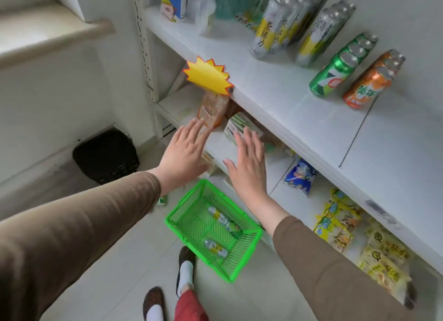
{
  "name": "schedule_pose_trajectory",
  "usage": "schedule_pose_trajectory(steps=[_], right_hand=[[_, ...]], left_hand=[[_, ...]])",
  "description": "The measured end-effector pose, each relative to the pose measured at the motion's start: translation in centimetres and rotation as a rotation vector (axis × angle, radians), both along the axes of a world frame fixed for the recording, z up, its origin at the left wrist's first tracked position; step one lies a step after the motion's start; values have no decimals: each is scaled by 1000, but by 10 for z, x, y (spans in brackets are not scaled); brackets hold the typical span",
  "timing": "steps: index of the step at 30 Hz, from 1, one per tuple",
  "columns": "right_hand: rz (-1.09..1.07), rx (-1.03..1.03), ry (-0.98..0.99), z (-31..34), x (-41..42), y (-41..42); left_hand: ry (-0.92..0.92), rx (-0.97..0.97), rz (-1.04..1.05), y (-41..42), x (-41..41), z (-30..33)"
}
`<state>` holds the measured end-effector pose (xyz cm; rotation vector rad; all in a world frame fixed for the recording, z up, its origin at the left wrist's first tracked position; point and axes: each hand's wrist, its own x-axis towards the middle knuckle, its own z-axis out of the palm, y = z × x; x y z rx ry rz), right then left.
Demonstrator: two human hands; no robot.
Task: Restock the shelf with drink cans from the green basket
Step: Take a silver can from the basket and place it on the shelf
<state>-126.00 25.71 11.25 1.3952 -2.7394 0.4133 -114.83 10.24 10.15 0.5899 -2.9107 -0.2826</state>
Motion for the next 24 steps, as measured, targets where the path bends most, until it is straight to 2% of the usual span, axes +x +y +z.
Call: schedule_pose_trajectory(steps=[10, 16, 24], right_hand=[[-60, 146, -310, -199, 40, 79], [-85, 278, -448, -341, 37, 127], [-137, 490, -567, -529, 26, 175]], left_hand=[[-297, 190, 22, 66, 71, -192], [-440, 293, 21, 114, 72, -328], [-514, 358, -16, 155, 43, -487]])
